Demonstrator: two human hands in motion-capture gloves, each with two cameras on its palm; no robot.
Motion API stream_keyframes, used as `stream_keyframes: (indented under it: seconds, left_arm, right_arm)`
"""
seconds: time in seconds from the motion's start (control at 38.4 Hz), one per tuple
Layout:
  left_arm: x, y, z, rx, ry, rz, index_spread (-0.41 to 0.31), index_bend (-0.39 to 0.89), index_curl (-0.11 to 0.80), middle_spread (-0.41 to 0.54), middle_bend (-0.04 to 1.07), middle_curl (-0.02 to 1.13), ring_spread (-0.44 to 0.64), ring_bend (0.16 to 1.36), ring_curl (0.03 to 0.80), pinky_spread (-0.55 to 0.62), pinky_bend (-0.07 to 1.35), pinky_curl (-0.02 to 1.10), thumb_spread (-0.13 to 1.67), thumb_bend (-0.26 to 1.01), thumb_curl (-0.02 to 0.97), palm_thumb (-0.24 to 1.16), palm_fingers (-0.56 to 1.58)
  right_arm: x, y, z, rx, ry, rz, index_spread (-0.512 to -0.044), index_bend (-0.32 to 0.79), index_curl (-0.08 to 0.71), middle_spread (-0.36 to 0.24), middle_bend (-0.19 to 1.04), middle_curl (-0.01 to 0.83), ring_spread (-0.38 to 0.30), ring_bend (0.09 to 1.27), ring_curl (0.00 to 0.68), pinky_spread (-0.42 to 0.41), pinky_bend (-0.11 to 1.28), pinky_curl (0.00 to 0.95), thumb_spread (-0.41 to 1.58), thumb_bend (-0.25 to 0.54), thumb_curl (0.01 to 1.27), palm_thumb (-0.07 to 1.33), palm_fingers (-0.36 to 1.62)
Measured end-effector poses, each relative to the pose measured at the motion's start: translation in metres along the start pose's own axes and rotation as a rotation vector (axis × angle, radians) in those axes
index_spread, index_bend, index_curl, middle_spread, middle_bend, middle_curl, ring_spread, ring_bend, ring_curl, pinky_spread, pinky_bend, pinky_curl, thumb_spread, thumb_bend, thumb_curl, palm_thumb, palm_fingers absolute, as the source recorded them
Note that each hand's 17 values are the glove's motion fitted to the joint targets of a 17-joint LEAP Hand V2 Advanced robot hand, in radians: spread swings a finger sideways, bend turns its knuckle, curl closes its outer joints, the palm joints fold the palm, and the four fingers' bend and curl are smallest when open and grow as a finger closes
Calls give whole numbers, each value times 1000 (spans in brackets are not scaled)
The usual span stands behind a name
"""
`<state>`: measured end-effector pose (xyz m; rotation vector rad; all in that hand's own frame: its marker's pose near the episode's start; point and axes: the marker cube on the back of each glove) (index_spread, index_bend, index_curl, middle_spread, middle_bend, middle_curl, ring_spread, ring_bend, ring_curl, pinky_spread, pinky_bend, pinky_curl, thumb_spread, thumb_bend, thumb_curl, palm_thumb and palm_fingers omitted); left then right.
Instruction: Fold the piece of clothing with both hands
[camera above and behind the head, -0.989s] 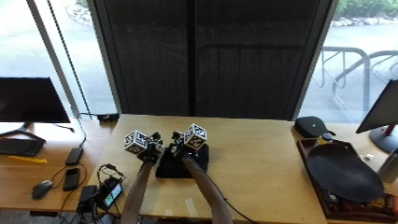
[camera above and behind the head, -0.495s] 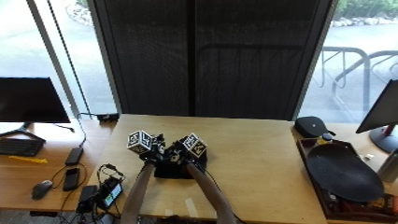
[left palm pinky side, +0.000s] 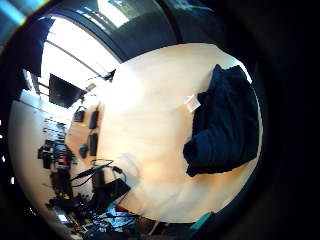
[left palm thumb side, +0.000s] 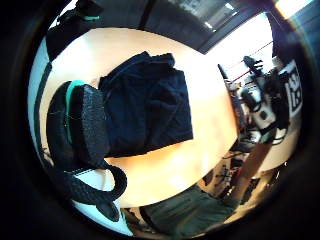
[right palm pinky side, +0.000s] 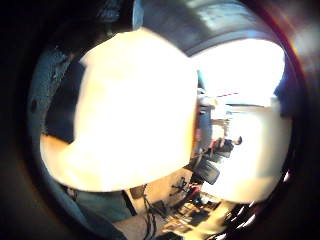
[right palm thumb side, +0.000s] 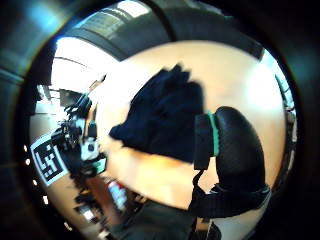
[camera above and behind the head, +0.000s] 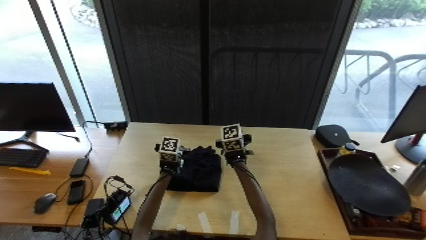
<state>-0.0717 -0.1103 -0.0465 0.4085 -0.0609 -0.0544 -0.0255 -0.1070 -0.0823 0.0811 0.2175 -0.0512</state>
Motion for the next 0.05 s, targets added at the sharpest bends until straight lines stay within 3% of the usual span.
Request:
stream_keyframes:
  seconds: [0.05]
  left_arm:
    - [6,0,-5,8,-51,9,-160,171,409,-96,215,430,72,471,340,402,167,211,1537,74,247,310,523]
  right_arm:
    - [14,-4,-2,75,88,62,-317,159,210,-42,131,376,48,292,346,174,644,358,1280,-35,477,672,291]
